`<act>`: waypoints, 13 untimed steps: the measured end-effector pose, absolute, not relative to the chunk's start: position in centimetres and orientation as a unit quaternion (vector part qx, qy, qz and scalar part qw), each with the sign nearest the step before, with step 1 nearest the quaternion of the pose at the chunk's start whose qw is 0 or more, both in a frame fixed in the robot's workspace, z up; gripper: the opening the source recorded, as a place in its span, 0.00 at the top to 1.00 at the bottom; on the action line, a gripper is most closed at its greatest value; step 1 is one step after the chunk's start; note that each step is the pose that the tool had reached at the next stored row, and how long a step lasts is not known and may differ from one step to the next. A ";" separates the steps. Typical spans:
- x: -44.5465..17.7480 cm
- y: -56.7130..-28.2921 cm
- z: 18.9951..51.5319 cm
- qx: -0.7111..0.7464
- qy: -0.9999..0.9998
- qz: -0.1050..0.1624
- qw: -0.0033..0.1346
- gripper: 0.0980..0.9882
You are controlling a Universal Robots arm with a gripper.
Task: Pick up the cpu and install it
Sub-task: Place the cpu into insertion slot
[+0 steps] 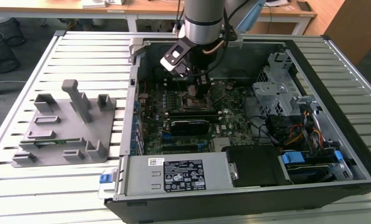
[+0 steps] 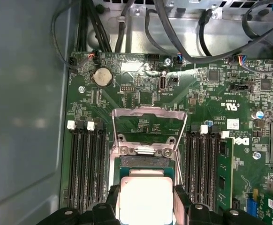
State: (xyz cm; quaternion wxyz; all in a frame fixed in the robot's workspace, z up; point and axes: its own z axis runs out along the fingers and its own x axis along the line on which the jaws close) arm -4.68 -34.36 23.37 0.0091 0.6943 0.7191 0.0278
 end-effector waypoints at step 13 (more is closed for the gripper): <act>-4.8 -34.4 22.2 0.699 0.715 0.028 0.009 0.51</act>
